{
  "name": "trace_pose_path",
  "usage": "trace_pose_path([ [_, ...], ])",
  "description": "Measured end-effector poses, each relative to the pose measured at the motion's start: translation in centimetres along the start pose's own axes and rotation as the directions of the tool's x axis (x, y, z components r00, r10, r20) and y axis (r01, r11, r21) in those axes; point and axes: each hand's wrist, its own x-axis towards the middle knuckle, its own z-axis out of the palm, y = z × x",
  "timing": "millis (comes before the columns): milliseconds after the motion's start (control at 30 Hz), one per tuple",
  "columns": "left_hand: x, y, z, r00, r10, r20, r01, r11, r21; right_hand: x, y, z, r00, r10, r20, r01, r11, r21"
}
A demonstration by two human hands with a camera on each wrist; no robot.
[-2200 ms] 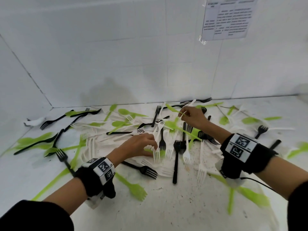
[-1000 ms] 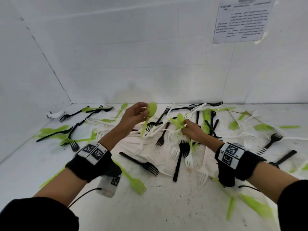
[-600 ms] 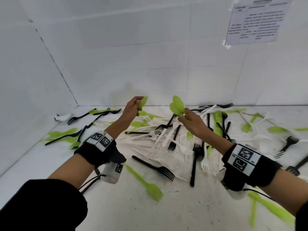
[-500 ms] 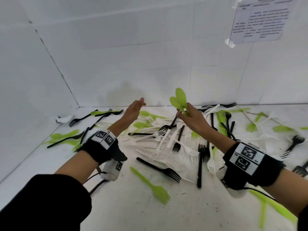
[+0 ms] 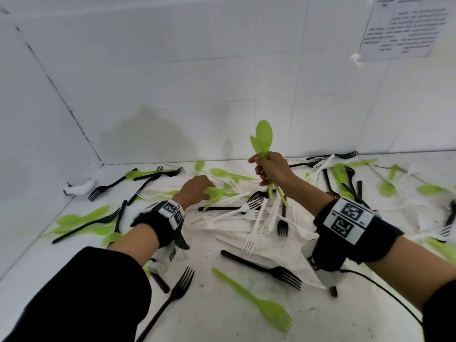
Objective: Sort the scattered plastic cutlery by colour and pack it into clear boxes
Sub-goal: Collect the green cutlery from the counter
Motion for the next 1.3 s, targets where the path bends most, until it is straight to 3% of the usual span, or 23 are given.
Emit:
trace_pose_path([
  [233,0.8,-1.2,-1.6,0.978,0.181,0.101,-0.192,0.974,0.116,2.9,2.2,3.8,0.993,0.057,0.101,-0.015,0.927,-0.375],
  [367,0.2,-1.3,-2.2,0.951,0.27,0.149,-0.301,0.917,0.261,4.7,3.6,6.8,0.986,0.066,0.15,0.033,0.817,-0.576],
  [433,-0.3,-1.2,-2.3,0.942,0.305,0.14,-0.333,0.901,0.277,5.0,4.5,7.5,0.981,0.1,0.168,0.052,0.695,-0.717],
  [533,-0.8,-2.0,-2.7,0.954,0.296,0.036,-0.297,0.931,0.214,5.5,5.5,8.1,0.984,0.097,0.149,0.074,0.54,-0.838],
  [633,-1.1,-3.1,-3.1,0.964,0.238,-0.12,-0.225,0.968,0.11,5.6,5.8,8.0,0.988,0.098,0.118,0.052,0.509,-0.859],
  [700,-1.1,-3.5,-3.5,0.956,0.125,-0.266,-0.164,0.978,-0.13,5.8,5.9,7.8,0.99,0.093,0.105,0.039,0.535,-0.844],
  [767,-0.5,-3.5,-4.0,0.937,0.004,-0.349,-0.157,0.899,-0.41,5.7,6.0,7.3,0.988,0.114,0.101,0.012,0.6,-0.8],
  [833,0.1,-3.0,-4.7,0.946,-0.121,-0.302,-0.09,0.795,-0.6,5.4,5.9,6.8,0.98,0.157,0.12,-0.043,0.761,-0.647],
  [867,0.7,-2.4,-4.9,0.954,-0.187,-0.233,-0.04,0.693,-0.72,5.0,5.8,6.3,0.976,0.176,0.13,-0.082,0.846,-0.527],
  [933,1.7,-1.6,-5.4,0.962,-0.263,-0.073,0.04,0.401,-0.915,3.9,5.2,5.8,0.973,0.193,0.126,-0.141,0.932,-0.335],
  [1033,3.3,-0.5,-5.6,0.955,-0.295,0.01,0.038,0.088,-0.995,2.3,4.7,4.8,0.982,0.171,0.084,-0.154,0.972,-0.177],
  [1100,4.5,0.1,-5.7,0.932,-0.361,0.028,0.038,0.021,-0.999,1.3,4.6,4.0,0.987,0.149,0.054,-0.146,0.987,-0.065],
  [1167,6.4,0.9,-5.0,0.92,-0.392,0.031,0.095,0.146,-0.985,0.6,4.8,2.8,0.996,0.091,-0.017,-0.091,0.996,0.013],
  [1233,7.5,0.7,-4.4,0.914,-0.405,0.032,0.206,0.392,-0.897,0.2,4.7,2.5,0.998,0.041,-0.055,-0.037,0.997,0.068],
  [1300,8.5,0.7,-3.3,0.923,-0.384,0.01,0.298,0.699,-0.651,0.2,4.6,1.9,0.997,0.02,-0.071,-0.011,0.993,0.122],
])
